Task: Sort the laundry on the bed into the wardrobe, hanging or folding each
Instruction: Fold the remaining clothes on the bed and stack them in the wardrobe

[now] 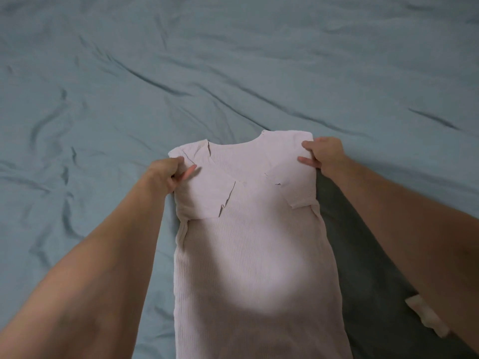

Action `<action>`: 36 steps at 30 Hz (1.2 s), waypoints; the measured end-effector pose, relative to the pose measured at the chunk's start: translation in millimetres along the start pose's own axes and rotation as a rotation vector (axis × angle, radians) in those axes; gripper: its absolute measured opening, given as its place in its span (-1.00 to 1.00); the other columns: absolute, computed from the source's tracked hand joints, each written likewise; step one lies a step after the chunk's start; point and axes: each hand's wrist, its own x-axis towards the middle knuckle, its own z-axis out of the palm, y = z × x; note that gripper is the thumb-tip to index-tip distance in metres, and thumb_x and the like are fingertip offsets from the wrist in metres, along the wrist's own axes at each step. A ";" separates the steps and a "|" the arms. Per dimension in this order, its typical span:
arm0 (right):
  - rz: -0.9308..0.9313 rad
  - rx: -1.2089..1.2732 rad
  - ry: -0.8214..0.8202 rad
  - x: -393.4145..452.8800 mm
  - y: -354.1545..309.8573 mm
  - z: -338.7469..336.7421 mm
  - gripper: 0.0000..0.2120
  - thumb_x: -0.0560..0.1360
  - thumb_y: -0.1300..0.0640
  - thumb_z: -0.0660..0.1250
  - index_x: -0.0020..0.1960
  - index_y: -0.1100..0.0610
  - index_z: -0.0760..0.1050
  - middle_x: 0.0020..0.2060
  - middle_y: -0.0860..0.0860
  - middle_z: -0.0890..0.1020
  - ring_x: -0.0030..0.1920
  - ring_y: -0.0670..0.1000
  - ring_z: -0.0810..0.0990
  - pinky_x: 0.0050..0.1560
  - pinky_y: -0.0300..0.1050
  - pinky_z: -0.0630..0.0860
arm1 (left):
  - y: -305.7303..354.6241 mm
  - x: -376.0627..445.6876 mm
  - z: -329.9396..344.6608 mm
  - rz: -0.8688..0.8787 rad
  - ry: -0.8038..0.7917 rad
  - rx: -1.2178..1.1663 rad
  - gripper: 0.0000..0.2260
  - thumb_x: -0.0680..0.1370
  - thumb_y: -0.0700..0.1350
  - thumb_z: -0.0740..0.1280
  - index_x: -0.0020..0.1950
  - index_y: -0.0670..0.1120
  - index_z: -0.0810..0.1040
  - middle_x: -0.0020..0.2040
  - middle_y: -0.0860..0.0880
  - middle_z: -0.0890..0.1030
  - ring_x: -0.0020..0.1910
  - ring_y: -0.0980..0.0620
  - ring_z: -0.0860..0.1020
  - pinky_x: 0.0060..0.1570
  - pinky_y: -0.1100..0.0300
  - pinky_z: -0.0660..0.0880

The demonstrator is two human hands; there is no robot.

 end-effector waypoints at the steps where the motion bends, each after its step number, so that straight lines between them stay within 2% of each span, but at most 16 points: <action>1: 0.012 0.066 0.009 -1.0 -0.9 -1.1 -0.89 0.50 0.34 0.35 -0.06 0.22 0.43 -0.04 0.09 0.48 -0.08 0.05 0.53 -0.33 -0.13 0.64 | 0.9 -0.3 -0.2 -0.008 -0.024 -0.073 -0.87 0.58 -0.30 0.29 0.12 -0.26 0.46 0.04 -0.13 0.46 -0.02 -0.12 0.52 -0.41 0.05 0.61; 3: 0.019 0.128 0.010 -8.9 -2.9 -4.5 -0.88 0.48 0.37 0.36 -0.13 0.23 0.45 -0.09 0.06 0.48 -0.08 0.04 0.53 -0.20 -0.03 0.66 | 0.5 -5.6 -4.3 -0.003 -0.072 -0.159 -0.81 0.60 -0.25 0.28 0.20 -0.26 0.46 -0.09 -0.07 0.44 0.04 -0.02 0.42 -0.43 0.03 0.62; 6: -0.013 0.158 -0.041 -34.2 -6.3 -18.4 -0.82 0.50 0.32 0.36 -0.23 0.17 0.43 -0.19 0.02 0.47 -0.15 -0.02 0.52 -0.17 -0.10 0.65 | -3.8 -28.5 -16.7 0.046 -0.161 -0.142 -0.80 0.59 -0.14 0.33 0.14 -0.24 0.52 0.05 -0.05 0.53 0.10 0.01 0.51 -0.33 0.11 0.63; 9: 0.006 0.241 -0.091 -65.4 -4.9 -40.5 -0.91 0.52 0.19 0.38 -0.01 0.20 0.53 -0.09 0.05 0.52 -0.02 0.06 0.51 -0.03 -0.15 0.60 | -16.9 -65.9 -31.8 0.113 -0.258 -0.092 -0.69 0.58 -0.02 0.33 0.22 -0.19 0.54 0.22 -0.06 0.59 0.18 -0.03 0.58 -0.18 0.16 0.64; 11: -0.003 0.214 -0.075 -92.8 4.0 -54.7 -0.65 0.54 0.02 0.34 0.22 0.22 0.49 0.05 0.11 0.56 0.00 0.08 0.56 0.00 -0.09 0.59 | -31.7 -94.0 -45.2 0.145 -0.266 -0.092 -0.64 0.59 0.06 0.29 0.25 -0.16 0.54 0.20 -0.04 0.62 0.15 0.01 0.60 -0.13 0.16 0.63; 13: 0.041 0.263 -0.059 -122.6 18.3 -72.0 -0.71 0.55 -0.05 0.30 0.06 0.17 0.51 -0.04 0.08 0.60 -0.11 0.03 0.61 -0.16 -0.07 0.62 | -50.9 -122.5 -59.9 0.143 -0.267 -0.056 -0.59 0.59 0.15 0.23 0.22 -0.15 0.54 0.13 -0.04 0.65 0.10 0.02 0.63 -0.09 0.14 0.62; 15: 0.085 0.198 -0.032 -152.2 39.7 -87.6 -0.77 0.55 -0.01 0.31 -0.18 0.12 0.46 -0.27 0.03 0.57 -0.27 -0.02 0.57 -0.27 -0.10 0.57 | -73.8 -154.5 -75.5 0.159 -0.239 0.027 -0.60 0.61 0.16 0.19 -0.06 -0.14 0.62 -0.14 -0.04 0.69 -0.16 0.07 0.65 -0.19 0.20 0.58; 17: 0.099 0.110 -0.008 -178.8 66.4 -100.3 -0.77 0.53 0.05 0.35 -0.24 0.13 0.46 -0.30 0.04 0.53 -0.28 0.00 0.53 -0.29 -0.10 0.53 | -99.3 -182.7 -91.0 0.192 -0.166 0.106 -0.51 0.62 0.07 0.23 -0.49 -0.05 0.55 -0.48 0.02 0.55 -0.46 0.13 0.54 -0.34 0.25 0.48; 18: 0.097 0.075 0.007 -194.0 79.5 -106.3 -0.79 0.52 0.08 0.36 -0.25 0.13 0.48 -0.29 0.04 0.53 -0.29 -0.01 0.54 -0.34 -0.14 0.53 | -113.1 -193.6 -99.4 0.201 -0.146 0.139 -0.44 0.61 0.03 0.25 -0.60 -0.05 0.49 -0.54 0.03 0.51 -0.51 0.14 0.51 -0.35 0.25 0.45; 21: 0.090 -0.010 -0.003 -226.2 119.7 -122.4 -0.88 0.50 0.17 0.39 -0.21 0.11 0.52 -0.26 0.01 0.55 -0.32 -0.05 0.52 -0.49 -0.28 0.46 | -152.4 -214.1 -122.3 0.195 -0.151 0.215 -0.48 0.59 0.02 0.29 -0.59 -0.04 0.45 -0.54 0.03 0.51 -0.47 0.13 0.50 -0.26 0.20 0.38; 24: 0.118 -0.091 -0.068 -249.7 153.5 -134.4 -0.88 0.47 0.22 0.41 -0.23 0.17 0.54 -0.29 0.06 0.57 -0.30 0.00 0.50 -0.33 -0.18 0.46 | -188.7 -217.6 -141.7 0.150 -0.177 0.129 -0.50 0.62 -0.05 0.26 -0.55 -0.04 0.41 -0.58 0.04 0.39 -0.45 0.14 0.50 -0.16 0.19 0.37; 28: 0.152 -0.059 -0.178 -268.7 168.8 -139.5 -0.84 0.47 0.29 0.39 -0.28 0.22 0.49 -0.45 -0.01 0.58 -0.37 -0.06 0.50 -0.39 -0.28 0.47 | -210.7 -223.9 -151.4 0.082 -0.252 -0.026 -0.42 0.65 -0.06 0.19 -0.62 -0.01 0.29 -0.59 0.03 0.24 -0.48 0.09 0.37 -0.24 0.23 0.45; 31: -0.038 -0.039 -0.210 -281.1 160.5 -141.9 -0.97 0.49 0.31 0.33 -0.12 0.22 0.53 -0.24 0.05 0.58 -0.25 -0.03 0.55 -0.10 -0.26 0.52 | -207.0 -240.6 -145.1 0.058 -0.366 -0.380 -0.42 0.66 -0.10 0.13 -0.60 -0.02 0.21 -0.55 0.07 0.03 -0.58 0.14 0.14 -0.35 0.34 0.51; 33: -0.185 -0.047 -0.262 -283.2 159.9 -146.3 -0.86 0.46 0.39 0.33 0.00 0.28 0.56 -0.20 0.06 0.54 -0.22 -0.05 0.52 -0.03 -0.36 0.42 | -206.7 -247.2 -143.2 0.080 -0.381 -0.518 -0.40 0.67 -0.08 0.10 -0.61 -0.03 0.17 -0.57 0.07 0.01 -0.61 0.13 0.14 -0.30 0.34 0.53; 35: -0.080 -0.094 -0.292 -277.4 178.3 -155.6 -0.76 0.46 0.48 0.26 -0.19 0.18 0.52 -0.34 -0.03 0.48 -0.33 -0.13 0.45 -0.19 -0.34 0.38 | -219.9 -246.2 -149.7 0.058 -0.312 -0.418 -0.40 0.65 -0.09 0.14 -0.63 -0.01 0.20 -0.64 0.08 0.13 -0.62 0.14 0.20 -0.37 0.36 0.46; 36: -0.132 -0.230 -0.241 -276.9 192.9 -161.3 -0.68 0.46 0.50 0.22 -0.33 0.15 0.40 -0.45 -0.07 0.41 -0.41 -0.13 0.38 -0.31 -0.32 0.33 | -230.5 -244.2 -155.4 0.064 -0.252 -0.258 -0.42 0.64 -0.11 0.17 -0.63 -0.01 0.27 -0.64 0.09 0.22 -0.62 0.16 0.26 -0.40 0.35 0.41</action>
